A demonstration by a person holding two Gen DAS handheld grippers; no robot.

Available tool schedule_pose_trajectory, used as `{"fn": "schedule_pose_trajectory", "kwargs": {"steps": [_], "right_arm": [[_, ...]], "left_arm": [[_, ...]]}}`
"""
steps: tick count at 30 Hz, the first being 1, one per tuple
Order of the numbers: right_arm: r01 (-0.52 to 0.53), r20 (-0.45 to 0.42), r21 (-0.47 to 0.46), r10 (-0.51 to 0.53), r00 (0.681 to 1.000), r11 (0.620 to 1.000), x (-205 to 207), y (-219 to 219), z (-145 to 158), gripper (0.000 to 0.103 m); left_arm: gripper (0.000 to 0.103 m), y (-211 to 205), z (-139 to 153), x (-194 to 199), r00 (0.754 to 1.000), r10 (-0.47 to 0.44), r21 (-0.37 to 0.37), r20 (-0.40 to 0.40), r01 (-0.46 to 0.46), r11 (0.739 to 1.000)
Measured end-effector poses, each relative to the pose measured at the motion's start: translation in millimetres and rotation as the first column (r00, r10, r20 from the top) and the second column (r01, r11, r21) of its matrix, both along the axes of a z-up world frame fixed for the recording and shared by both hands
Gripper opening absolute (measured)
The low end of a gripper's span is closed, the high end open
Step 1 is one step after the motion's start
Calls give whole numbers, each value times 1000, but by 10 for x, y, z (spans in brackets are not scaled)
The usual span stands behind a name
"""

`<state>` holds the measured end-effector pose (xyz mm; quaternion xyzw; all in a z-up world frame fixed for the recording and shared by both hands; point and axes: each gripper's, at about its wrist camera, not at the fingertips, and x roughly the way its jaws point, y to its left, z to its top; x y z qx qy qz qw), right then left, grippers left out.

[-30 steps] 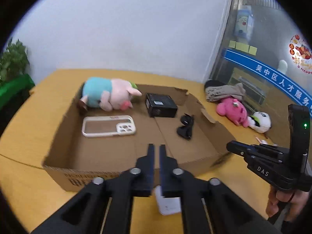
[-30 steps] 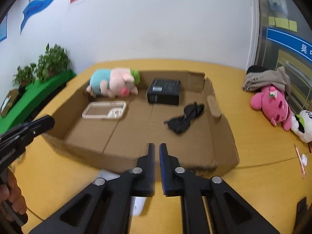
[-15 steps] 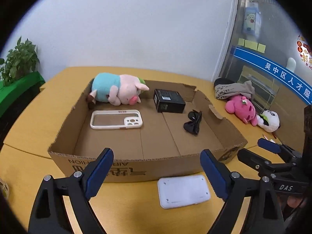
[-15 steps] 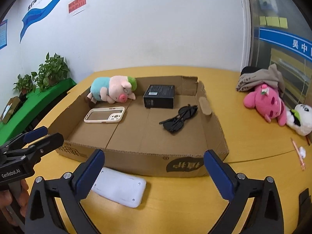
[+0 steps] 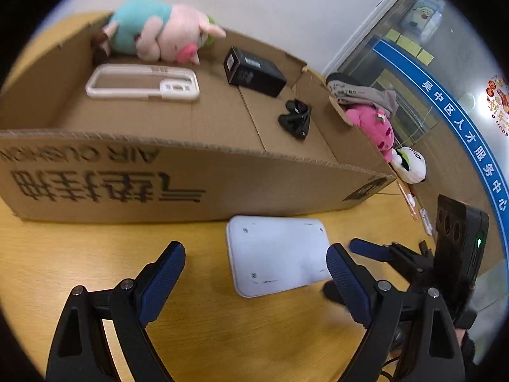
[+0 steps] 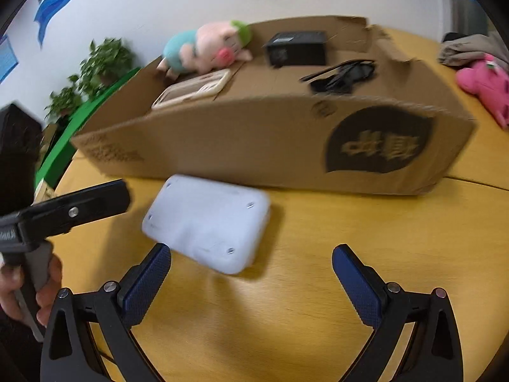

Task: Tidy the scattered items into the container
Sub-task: 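Close both grippers on the white phone stand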

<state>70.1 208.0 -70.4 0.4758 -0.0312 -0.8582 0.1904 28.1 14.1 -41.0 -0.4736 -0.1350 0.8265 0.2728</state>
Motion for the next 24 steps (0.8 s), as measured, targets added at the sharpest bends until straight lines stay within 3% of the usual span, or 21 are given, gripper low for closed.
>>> {"fn": "schedule_pose_trajectory", "kwargs": {"steps": [5, 8, 10, 12, 14, 15, 16, 17, 24], "right_arm": [[-68, -18, 51, 69, 997, 996, 30, -212, -135, 99], [-84, -58, 102, 90, 994, 991, 54, -281, -144, 94], [-116, -77, 110, 125, 989, 987, 64, -334, -139, 83], [-137, -98, 152, 153, 983, 979, 91, -426, -135, 80], [-128, -120, 204, 155, 981, 971, 135, -479, -156, 79], [-120, -132, 212, 150, 980, 970, 155, -484, -158, 75], [-96, -148, 212, 130, 980, 972, 168, -459, -148, 58], [-89, -153, 200, 121, 981, 976, 168, -437, -137, 52], [-78, -173, 227, 119, 978, 971, 228, -524, -126, 50]], "left_arm": [[81, 95, -173, -61, 999, -30, 36, 44, 28, 999], [77, 129, -189, -47, 999, -41, 65, 20, 39, 997], [72, 171, -209, -37, 999, -47, 82, 15, 45, 996], [71, 188, -214, -19, 1000, -28, 71, -4, 28, 997], [53, 184, -223, 3, 1000, -12, 41, -16, 12, 999], [53, 157, -237, 1, 1000, -8, 62, -6, 9, 998], [47, 115, -267, 0, 1000, -20, 131, 22, 17, 991], [47, 96, -279, 9, 999, -20, 152, 29, 15, 988], [47, 88, -221, 103, 1000, -8, 124, -6, 8, 992]]}}
